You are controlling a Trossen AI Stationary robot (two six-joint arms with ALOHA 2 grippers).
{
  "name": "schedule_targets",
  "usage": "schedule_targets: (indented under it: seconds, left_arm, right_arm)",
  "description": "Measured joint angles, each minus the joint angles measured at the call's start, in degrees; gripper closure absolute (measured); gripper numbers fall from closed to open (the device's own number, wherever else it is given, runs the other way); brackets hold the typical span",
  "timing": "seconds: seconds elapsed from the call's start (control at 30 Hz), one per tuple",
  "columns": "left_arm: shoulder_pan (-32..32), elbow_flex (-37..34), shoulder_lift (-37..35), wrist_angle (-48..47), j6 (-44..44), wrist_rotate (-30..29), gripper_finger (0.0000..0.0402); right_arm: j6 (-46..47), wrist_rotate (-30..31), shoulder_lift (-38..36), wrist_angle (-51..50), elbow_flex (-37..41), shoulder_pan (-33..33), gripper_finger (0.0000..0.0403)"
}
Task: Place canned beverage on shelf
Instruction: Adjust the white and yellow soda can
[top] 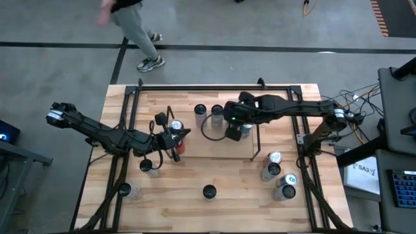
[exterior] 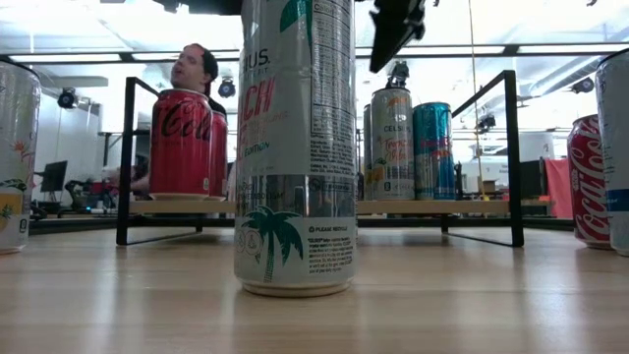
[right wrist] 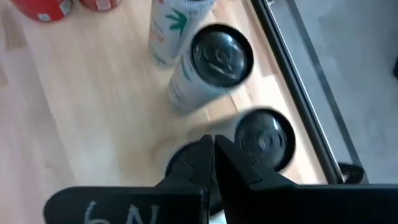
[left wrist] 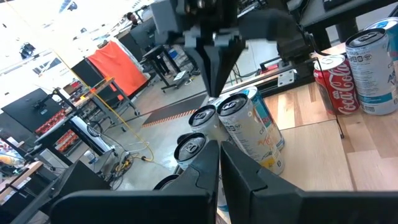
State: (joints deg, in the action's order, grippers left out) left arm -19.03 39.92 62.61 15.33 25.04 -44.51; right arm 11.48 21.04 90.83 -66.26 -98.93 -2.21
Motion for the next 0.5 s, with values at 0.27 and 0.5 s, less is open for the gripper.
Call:
schedule_targets:
  seconds: [0.27,0.5]
  left_arm:
    - [0.0,0.0,0.0,0.0,0.0,0.0,0.0402]
    - [0.0,0.0,0.0,0.0,0.0,0.0,0.0402]
  right_arm:
    - [7.4,0.0,-1.7,-10.4,0.8,0.1,0.0394]
    - [9.0,0.0,-2.2,-10.1,4.6,0.1,0.0394]
